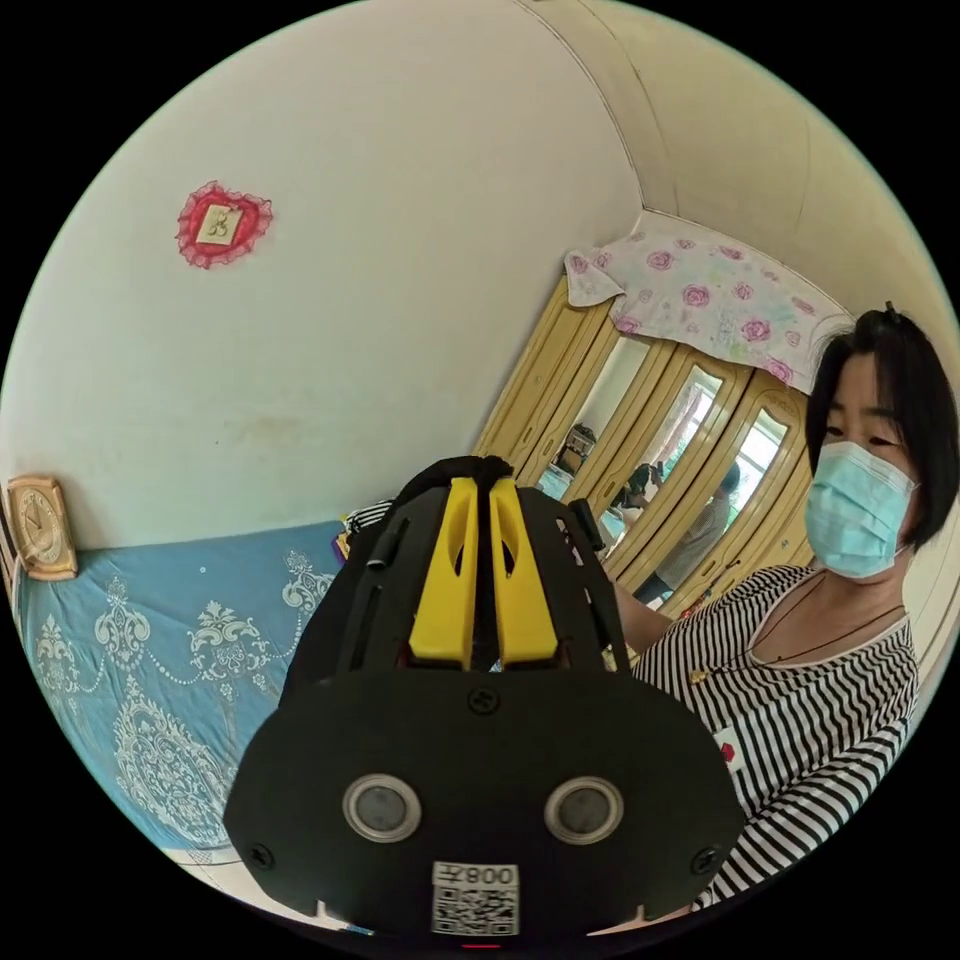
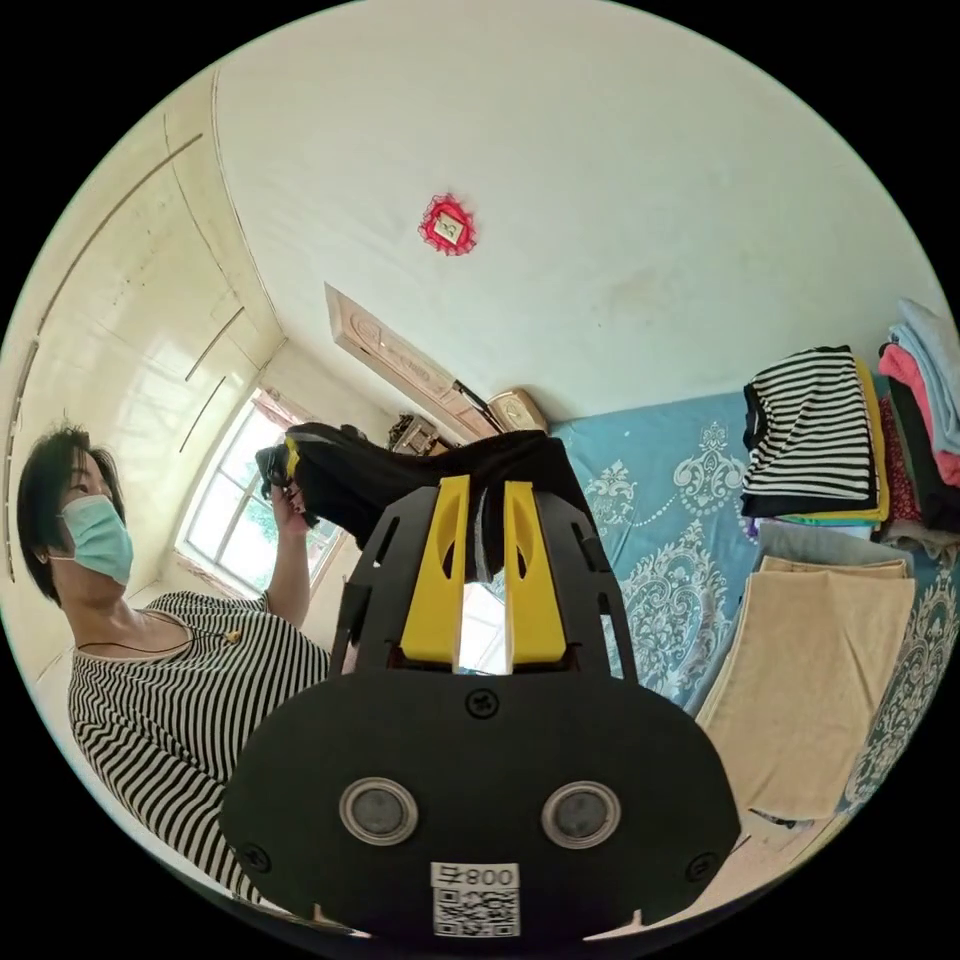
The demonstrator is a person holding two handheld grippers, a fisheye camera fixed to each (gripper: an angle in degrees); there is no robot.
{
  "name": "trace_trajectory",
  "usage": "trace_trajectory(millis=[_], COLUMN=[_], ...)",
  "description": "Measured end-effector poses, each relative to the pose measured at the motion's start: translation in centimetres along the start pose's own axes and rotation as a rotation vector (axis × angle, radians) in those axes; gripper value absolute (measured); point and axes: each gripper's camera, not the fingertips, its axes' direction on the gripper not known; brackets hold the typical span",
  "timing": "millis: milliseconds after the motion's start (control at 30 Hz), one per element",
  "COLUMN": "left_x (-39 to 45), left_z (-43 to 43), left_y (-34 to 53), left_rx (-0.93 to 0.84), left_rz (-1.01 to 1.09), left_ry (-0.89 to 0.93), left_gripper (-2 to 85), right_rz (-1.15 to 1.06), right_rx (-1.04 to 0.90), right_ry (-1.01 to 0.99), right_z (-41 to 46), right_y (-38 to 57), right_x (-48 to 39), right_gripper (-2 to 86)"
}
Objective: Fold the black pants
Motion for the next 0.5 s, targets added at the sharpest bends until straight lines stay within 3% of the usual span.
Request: trace_trajectory(millis=[133,233,500], left_x=[-1.7,-3.0,-6.4], left_z=[-6.1,-8.9,-13.1], left_y=[0.7,0.9,0.6], left_rx=[0.054,0.004,-0.213], left_rz=[-0.009,0.004,0.104], left_ry=[-0.003,0.015,0.014], left_gripper=[1.9,1.9,2.0], right_rz=[0.145,0.13,-0.476], right_rx=[-0.122,-0.076,-0.134], right_ry=[-0.028,-0.053,-0.164], right_z=[4.7,7.7,26.7], right_y=[3.8,5.9,1.4], right_x=[6.4,7.8,-3.9], right_gripper=[8.3,8.4,11.7])
